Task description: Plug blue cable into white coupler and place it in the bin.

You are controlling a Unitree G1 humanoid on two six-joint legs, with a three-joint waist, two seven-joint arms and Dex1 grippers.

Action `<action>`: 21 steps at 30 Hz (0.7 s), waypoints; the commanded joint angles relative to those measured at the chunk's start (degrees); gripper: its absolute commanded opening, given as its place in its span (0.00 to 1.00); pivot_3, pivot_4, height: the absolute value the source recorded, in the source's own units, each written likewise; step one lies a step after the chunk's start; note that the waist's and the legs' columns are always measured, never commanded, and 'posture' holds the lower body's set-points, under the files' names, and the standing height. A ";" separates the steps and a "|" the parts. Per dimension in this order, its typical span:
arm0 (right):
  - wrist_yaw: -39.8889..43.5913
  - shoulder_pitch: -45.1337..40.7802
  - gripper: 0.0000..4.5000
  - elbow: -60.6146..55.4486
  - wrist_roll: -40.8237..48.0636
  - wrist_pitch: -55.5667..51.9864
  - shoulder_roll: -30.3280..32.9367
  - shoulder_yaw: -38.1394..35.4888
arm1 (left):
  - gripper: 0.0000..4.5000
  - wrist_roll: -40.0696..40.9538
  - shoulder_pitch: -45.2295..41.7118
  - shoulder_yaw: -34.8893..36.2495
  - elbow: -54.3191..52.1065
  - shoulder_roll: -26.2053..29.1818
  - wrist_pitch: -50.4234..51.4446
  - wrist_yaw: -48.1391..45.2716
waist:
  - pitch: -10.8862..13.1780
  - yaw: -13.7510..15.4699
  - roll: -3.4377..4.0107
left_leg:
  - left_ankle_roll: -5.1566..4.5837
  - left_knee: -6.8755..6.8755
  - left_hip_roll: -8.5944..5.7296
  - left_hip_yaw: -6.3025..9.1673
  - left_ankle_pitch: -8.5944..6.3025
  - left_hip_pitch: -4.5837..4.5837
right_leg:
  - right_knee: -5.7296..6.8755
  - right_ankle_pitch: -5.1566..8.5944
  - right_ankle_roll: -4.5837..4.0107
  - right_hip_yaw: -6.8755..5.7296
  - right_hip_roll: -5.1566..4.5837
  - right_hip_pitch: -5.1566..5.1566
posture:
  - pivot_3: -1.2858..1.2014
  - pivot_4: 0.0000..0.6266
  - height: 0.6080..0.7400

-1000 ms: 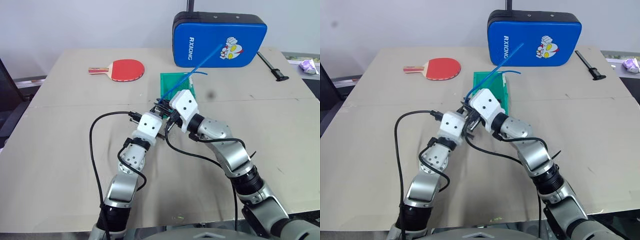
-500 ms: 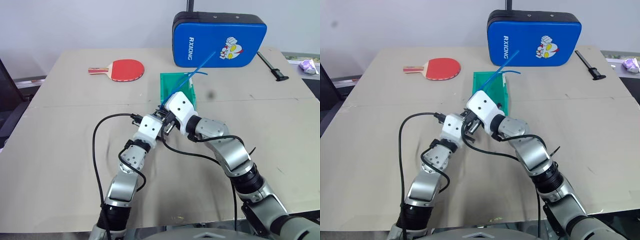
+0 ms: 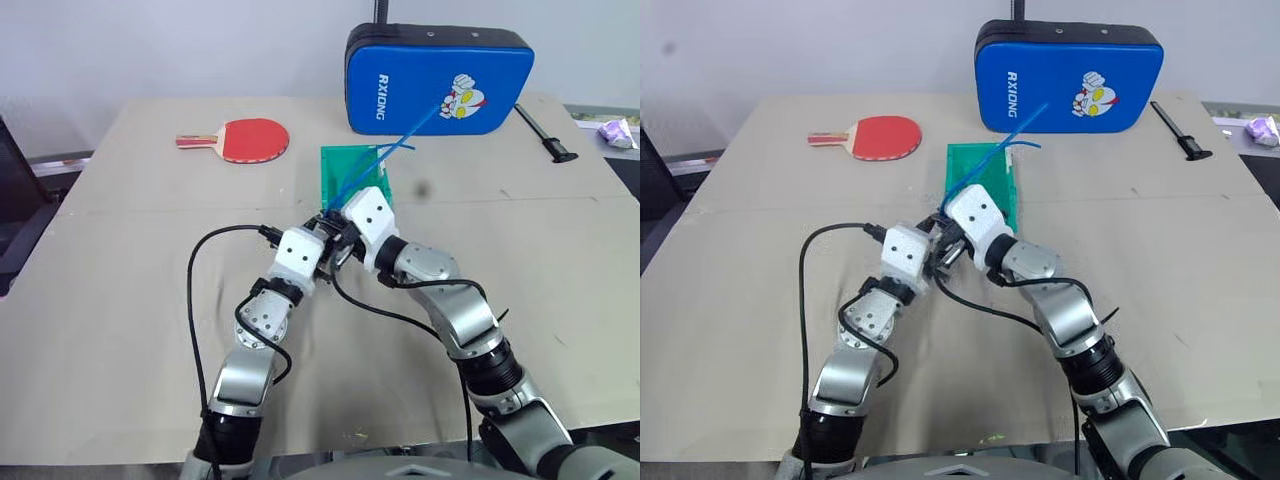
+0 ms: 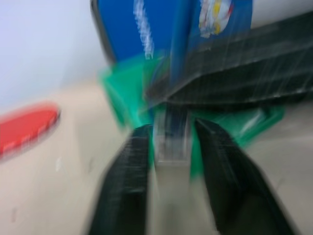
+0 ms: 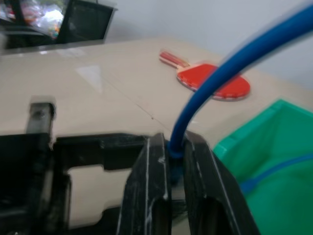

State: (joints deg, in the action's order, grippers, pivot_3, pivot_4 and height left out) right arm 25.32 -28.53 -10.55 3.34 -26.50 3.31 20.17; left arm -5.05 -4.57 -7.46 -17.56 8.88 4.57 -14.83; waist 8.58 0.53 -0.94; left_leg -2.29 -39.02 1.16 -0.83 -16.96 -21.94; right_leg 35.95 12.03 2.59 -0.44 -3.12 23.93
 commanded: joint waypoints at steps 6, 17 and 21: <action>7.22 -9.97 0.00 -0.59 12.43 -4.84 2.46 -10.90 | 0.70 12.11 5.00 6.79 -16.02 8.32 6.79 -8.57 | 0.05 -1.03 0.06 | -0.01 0.01 0.05 0.02 -0.01 0.02 | 0.01 0.00 0.00 0.01 0.01 0.01 | 0.52 0.24 0.91; 12.58 -37.19 0.00 45.15 15.33 -5.46 2.44 -18.08 | 0.70 31.38 -7.10 19.95 -24.81 15.56 42.48 -5.00 | 0.15 -1.39 0.06 | 0.01 0.00 -0.04 0.05 0.02 0.00 | 0.04 -0.01 0.00 -0.02 0.05 0.00 | 0.52 0.24 0.91; 13.39 -44.15 0.08 61.18 11.96 0.50 2.46 -18.04 | 0.70 35.73 -10.32 21.66 -26.56 15.91 49.47 -2.94 | 0.14 -1.49 0.05 | 0.28 0.21 -0.15 0.03 0.16 0.03 | -0.07 0.00 0.00 0.00 0.04 -0.01 | 0.52 0.24 0.91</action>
State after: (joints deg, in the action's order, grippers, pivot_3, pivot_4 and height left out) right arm 37.82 -71.03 46.37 16.63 -29.33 5.73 2.86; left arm 28.62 -14.11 13.07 -41.45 24.41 51.60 -18.75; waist 8.71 -0.97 -0.89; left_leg -2.00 -38.68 0.97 -0.80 -16.79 -21.93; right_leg 35.90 12.03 2.59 -0.44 -3.09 23.92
